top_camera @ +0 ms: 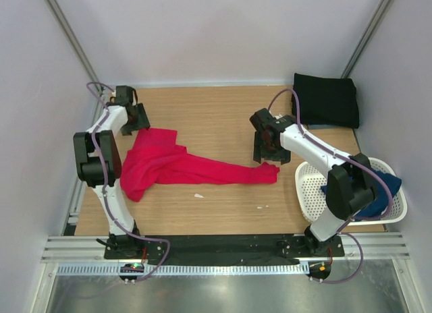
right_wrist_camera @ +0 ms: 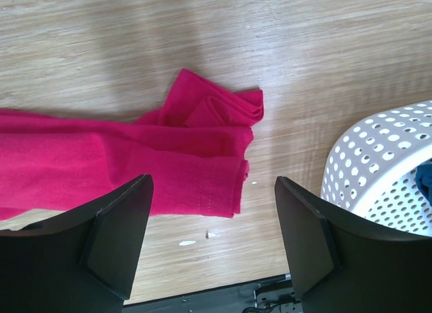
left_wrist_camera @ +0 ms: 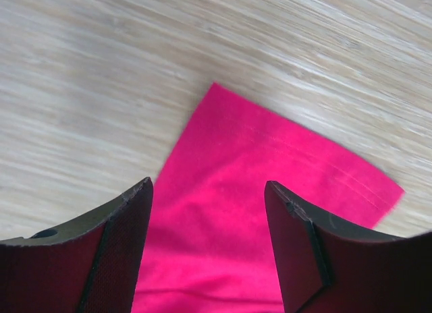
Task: Fold and stack the t-shirts
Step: Flatten the tshirt out
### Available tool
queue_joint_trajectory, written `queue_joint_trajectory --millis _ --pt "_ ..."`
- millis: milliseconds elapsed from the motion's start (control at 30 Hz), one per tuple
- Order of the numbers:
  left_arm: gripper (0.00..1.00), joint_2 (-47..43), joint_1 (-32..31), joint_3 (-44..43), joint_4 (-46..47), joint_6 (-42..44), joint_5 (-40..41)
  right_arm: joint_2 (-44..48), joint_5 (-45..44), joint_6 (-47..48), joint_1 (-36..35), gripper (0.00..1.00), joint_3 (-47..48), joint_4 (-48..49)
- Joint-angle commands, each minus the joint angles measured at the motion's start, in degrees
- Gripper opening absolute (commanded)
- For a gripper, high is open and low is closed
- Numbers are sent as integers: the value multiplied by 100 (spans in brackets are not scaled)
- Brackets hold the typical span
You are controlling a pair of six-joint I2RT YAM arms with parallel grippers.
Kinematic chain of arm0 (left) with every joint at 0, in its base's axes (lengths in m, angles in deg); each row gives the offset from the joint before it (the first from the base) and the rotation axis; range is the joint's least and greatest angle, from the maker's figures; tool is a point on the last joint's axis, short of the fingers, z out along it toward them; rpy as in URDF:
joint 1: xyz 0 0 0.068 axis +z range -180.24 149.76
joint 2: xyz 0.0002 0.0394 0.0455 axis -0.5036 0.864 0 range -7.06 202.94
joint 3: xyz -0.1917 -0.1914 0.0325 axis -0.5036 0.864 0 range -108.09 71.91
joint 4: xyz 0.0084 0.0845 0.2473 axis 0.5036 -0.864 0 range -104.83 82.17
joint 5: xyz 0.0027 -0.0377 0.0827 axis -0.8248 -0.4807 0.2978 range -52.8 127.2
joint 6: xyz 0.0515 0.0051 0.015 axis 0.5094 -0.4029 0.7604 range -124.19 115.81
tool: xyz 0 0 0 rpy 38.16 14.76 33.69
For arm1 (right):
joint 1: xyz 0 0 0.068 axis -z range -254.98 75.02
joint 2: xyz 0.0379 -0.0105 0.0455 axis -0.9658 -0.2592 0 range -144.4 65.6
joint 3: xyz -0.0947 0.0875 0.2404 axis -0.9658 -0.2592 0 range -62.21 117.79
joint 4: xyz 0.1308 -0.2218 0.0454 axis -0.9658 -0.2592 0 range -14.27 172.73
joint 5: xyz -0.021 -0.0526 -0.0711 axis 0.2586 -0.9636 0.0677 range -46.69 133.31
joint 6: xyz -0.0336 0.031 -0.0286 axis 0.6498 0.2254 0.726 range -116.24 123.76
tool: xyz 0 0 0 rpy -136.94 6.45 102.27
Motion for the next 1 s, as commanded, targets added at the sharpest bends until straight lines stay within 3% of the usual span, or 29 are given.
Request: queue_joint_trajectory --millis 0,267,967 --pt "68 61 56 -449 383 419 3 439 -217 -205 30 79 -85 31" --pt "56 869 65 -967 340 797 100 588 -401 -311 39 78 -156 -66" --pt "47 1283 74 -1038 173 815 -58 421 -622 -337 109 79 258 -356"
